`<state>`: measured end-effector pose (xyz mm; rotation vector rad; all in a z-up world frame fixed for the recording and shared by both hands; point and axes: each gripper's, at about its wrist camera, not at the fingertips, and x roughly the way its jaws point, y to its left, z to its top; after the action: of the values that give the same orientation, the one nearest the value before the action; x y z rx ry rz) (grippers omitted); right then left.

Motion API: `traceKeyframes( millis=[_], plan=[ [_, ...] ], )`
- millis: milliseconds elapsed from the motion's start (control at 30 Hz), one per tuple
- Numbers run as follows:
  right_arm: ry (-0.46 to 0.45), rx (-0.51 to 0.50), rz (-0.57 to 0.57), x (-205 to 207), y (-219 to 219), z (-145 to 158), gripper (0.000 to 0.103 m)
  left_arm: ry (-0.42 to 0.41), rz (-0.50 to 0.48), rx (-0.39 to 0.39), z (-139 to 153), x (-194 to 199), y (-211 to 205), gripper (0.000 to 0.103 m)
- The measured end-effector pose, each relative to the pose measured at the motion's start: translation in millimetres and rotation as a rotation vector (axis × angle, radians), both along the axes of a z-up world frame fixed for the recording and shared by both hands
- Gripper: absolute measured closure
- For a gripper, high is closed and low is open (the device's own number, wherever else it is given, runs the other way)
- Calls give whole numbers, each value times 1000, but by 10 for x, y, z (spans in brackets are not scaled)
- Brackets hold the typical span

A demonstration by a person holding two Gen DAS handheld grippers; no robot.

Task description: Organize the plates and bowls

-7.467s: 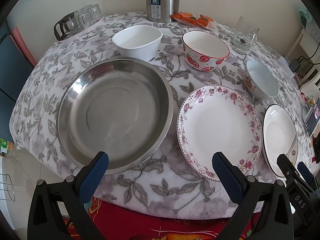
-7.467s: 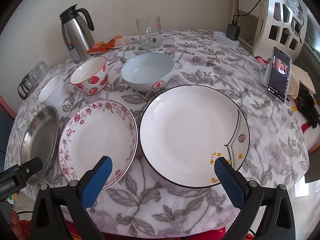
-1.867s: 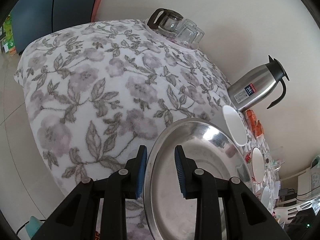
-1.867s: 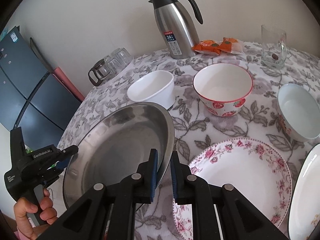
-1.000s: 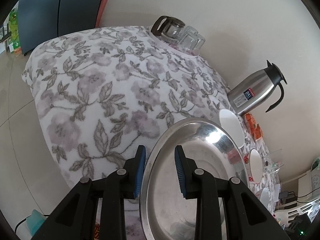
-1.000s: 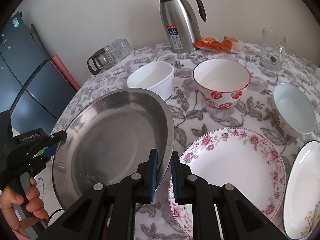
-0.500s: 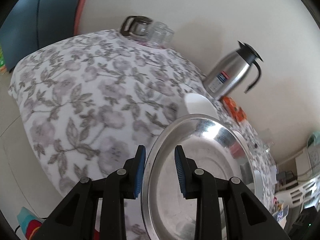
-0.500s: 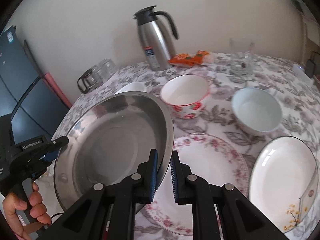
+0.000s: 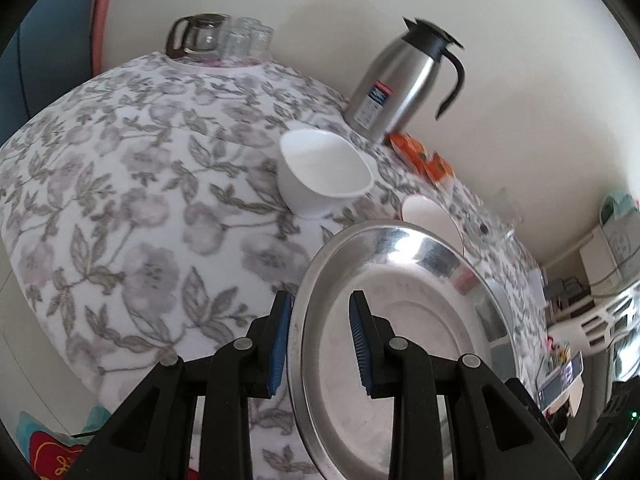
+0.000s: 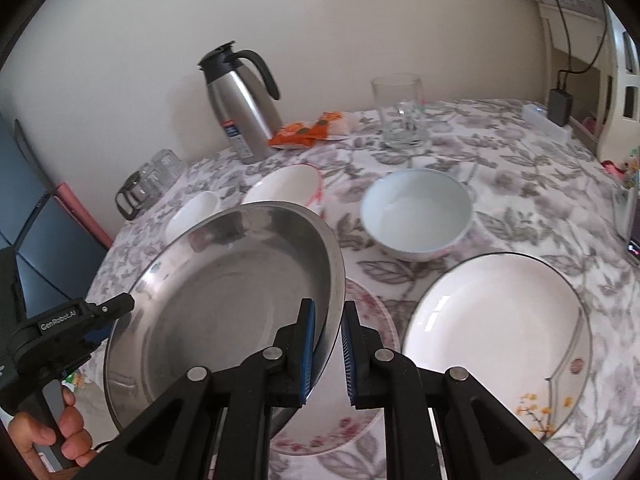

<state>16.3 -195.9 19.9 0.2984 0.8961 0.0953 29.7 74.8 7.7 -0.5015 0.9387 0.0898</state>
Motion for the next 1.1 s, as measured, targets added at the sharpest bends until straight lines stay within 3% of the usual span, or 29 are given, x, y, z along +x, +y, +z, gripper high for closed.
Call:
traceKeyframes(
  millis=[467,1100],
  plan=[
    [95,-35,-59,13,-251,-235,89,123,-136,40,-245,139,-326,73],
    [201,-48,-89,34,-333,-405,89,205,-195,27,-393,176,-418,73]
  ],
)
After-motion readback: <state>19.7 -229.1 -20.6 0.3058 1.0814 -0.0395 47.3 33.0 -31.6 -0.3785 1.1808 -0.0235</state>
